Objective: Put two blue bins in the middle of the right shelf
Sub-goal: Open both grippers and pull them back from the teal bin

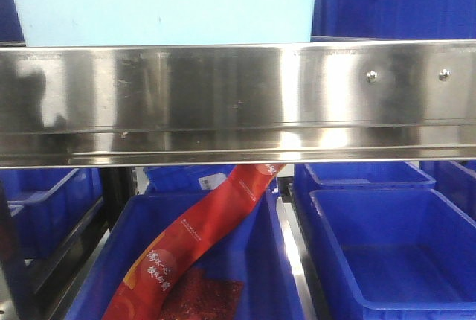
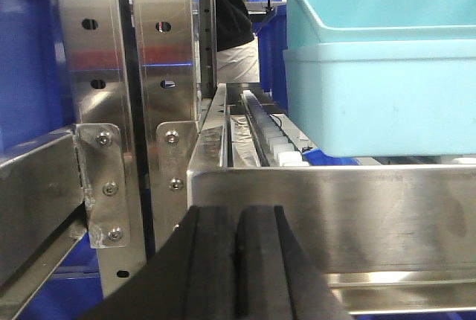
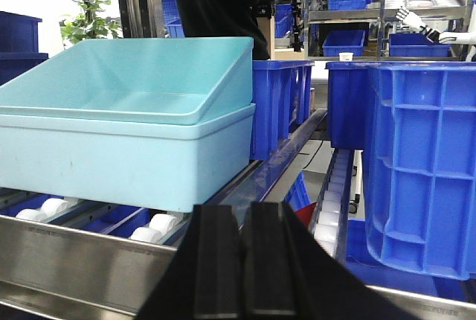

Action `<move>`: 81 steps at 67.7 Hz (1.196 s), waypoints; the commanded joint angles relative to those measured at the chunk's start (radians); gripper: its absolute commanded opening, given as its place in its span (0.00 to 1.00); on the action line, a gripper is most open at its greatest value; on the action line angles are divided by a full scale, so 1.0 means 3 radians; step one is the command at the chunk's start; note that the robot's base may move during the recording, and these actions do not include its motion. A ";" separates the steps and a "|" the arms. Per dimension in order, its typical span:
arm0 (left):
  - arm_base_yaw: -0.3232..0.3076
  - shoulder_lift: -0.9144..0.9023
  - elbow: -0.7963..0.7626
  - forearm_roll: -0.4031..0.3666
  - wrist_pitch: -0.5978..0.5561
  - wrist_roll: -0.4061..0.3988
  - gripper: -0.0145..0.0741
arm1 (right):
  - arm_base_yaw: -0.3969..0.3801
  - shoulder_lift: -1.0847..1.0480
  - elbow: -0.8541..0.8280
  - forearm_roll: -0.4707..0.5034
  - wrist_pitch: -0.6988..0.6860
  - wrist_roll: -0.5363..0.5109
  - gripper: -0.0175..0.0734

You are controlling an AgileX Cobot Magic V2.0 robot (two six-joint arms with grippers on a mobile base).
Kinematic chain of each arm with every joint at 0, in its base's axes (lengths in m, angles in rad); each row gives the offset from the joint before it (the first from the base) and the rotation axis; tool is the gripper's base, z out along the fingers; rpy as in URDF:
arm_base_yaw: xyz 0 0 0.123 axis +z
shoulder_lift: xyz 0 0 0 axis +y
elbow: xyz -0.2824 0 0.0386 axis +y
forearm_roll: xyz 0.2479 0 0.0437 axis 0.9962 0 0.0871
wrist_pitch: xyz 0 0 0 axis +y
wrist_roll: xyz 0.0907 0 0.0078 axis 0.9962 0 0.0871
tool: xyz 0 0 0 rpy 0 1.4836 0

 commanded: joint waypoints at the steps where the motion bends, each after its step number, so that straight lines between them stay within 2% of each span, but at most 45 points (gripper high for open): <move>1: 0.0018 -0.0018 -0.0008 -0.0013 -0.0077 -0.0022 0.04 | -0.0024 -0.0009 0.0008 -0.0034 -0.0077 -0.0014 0.01; 29: 0.0018 -0.0018 -0.0008 -0.0013 -0.0077 -0.0022 0.04 | -0.0043 -0.0011 0.0013 -0.0045 -0.0048 -0.0052 0.01; 35: 0.0018 -0.0018 -0.0008 -0.0013 -0.0077 -0.0022 0.04 | -0.0206 -0.0011 0.0024 0.0012 0.0163 -0.0176 0.01; 41: 0.0018 -0.0018 -0.0008 -0.0013 -0.0077 -0.0022 0.04 | -0.0504 -0.0016 0.0073 0.0295 0.0226 -0.0462 0.01; 44: 0.0018 -0.0018 -0.0008 -0.0013 -0.0077 -0.0022 0.04 | -0.0678 -0.0026 0.0146 0.0463 0.0173 -0.0642 0.01; 55: 0.0018 -0.0018 -0.0008 -0.0013 -0.0077 -0.0022 0.04 | -0.1128 -0.0224 0.0517 0.0687 -0.0115 -0.0677 0.01; 71: 0.0018 -0.0018 -0.0008 -0.0013 -0.0077 -0.0022 0.04 | -0.1180 -0.0477 0.1063 0.0701 -0.0435 -0.0677 0.01; 75: 0.0018 -0.0018 -0.0008 -0.0013 -0.0077 -0.0022 0.04 | -0.1180 -0.0512 0.1063 0.0679 -0.0153 -0.0677 0.01; 81: 0.0018 -0.0018 -0.0008 -0.0013 -0.0077 -0.0022 0.04 | -0.1180 -0.0512 0.1063 0.0670 -0.0093 -0.0677 0.01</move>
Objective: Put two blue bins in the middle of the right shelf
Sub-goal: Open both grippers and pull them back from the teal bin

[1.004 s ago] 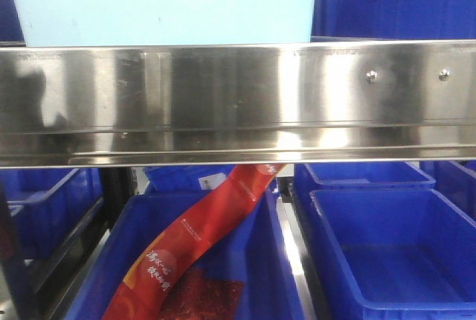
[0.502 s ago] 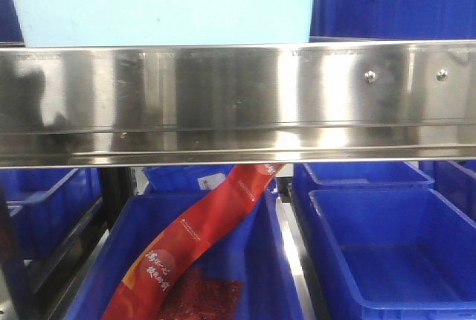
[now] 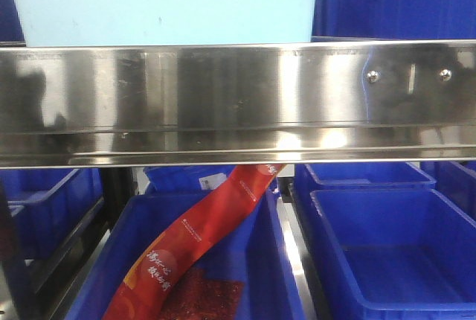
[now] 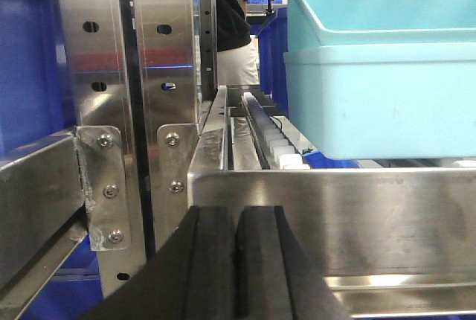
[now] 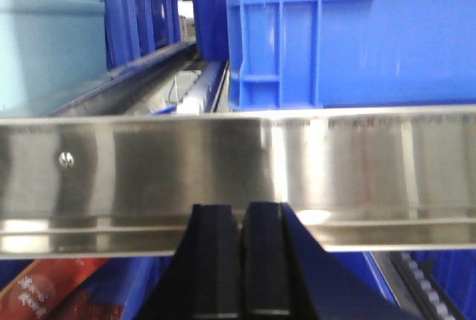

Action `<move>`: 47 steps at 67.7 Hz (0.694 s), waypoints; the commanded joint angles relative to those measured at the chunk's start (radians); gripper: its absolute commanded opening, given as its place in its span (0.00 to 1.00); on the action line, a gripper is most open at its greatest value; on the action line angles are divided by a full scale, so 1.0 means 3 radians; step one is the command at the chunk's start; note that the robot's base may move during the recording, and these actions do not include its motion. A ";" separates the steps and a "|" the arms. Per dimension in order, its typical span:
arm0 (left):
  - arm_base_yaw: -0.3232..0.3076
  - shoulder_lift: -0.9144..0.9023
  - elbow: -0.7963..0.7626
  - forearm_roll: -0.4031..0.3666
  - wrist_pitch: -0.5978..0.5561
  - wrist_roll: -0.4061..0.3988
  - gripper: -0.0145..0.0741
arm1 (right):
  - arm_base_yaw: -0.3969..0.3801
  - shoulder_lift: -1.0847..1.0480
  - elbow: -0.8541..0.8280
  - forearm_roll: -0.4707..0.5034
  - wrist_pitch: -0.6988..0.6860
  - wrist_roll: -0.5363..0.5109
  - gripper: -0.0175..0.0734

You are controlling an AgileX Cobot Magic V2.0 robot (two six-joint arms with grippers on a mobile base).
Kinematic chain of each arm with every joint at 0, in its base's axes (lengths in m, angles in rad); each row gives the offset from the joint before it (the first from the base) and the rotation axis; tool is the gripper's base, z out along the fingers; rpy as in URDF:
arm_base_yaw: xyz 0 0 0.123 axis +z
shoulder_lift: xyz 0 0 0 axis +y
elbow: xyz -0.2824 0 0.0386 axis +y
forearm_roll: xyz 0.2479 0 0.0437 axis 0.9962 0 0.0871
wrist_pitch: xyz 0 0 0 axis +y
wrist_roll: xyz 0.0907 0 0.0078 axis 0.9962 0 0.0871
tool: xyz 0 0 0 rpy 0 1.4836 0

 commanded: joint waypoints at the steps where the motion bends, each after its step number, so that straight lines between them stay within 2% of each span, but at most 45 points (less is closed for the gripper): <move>1: 0.0018 -0.0018 -0.0008 -0.0013 -0.0062 -0.0022 0.04 | -0.0021 -0.0025 0.0007 -0.0014 0.0026 -0.0035 0.01; 13: 0.0018 -0.0018 -0.0008 -0.0013 -0.0062 -0.0022 0.04 | -0.0109 -0.0025 0.0007 -0.0013 0.0026 -0.0035 0.01; 47: 0.0018 -0.0018 -0.0008 -0.0013 -0.0062 -0.0022 0.04 | -0.0109 -0.0025 0.0007 -0.0013 0.0026 -0.0035 0.01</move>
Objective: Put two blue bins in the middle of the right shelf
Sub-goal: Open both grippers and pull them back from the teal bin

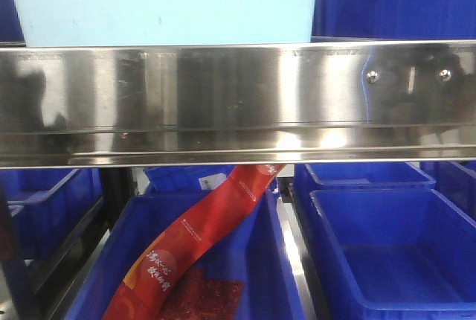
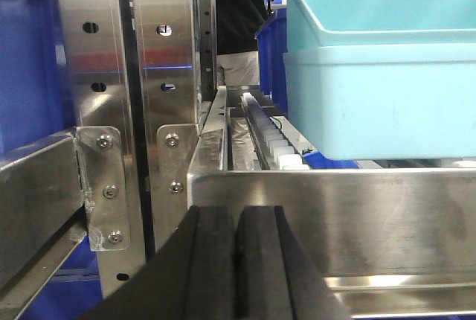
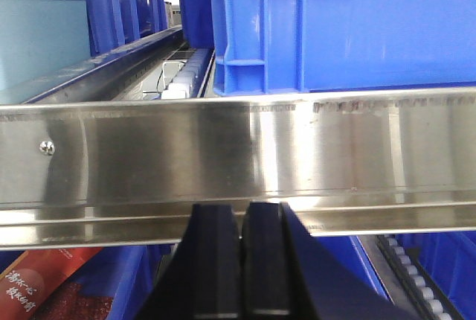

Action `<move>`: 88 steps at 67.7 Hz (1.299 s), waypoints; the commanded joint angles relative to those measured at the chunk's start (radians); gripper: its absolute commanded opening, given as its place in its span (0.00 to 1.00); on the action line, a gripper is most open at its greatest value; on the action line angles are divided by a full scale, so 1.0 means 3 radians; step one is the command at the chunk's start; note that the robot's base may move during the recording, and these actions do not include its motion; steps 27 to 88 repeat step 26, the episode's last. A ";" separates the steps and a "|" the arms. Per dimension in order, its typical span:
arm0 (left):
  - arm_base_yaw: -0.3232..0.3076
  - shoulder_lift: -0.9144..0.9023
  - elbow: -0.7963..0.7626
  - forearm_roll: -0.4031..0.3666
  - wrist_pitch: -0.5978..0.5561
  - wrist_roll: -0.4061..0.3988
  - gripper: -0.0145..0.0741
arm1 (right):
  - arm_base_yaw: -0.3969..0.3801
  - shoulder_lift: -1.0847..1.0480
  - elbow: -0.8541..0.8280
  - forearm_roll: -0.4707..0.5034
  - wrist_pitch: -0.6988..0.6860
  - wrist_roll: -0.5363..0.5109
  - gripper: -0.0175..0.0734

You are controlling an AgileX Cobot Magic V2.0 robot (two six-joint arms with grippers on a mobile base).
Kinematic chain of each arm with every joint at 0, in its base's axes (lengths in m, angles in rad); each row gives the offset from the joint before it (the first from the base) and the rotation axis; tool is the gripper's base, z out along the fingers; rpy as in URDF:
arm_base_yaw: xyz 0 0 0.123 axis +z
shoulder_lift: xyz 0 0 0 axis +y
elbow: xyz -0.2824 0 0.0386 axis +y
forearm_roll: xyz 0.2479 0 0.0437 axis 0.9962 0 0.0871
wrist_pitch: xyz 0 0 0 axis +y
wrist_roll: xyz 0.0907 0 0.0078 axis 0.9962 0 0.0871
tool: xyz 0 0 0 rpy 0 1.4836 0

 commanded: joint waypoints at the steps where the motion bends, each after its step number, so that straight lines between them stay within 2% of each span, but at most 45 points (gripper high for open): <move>1: 0.0018 -0.0018 -0.0008 -0.0013 -0.0062 -0.0022 0.04 | -0.0018 -0.0012 0.0007 -0.0013 -0.0039 -0.0035 0.01; 88: 0.0018 -0.0018 -0.0008 -0.0013 -0.0062 -0.0022 0.04 | -0.0019 -0.0012 0.0007 -0.0013 -0.0045 -0.0035 0.01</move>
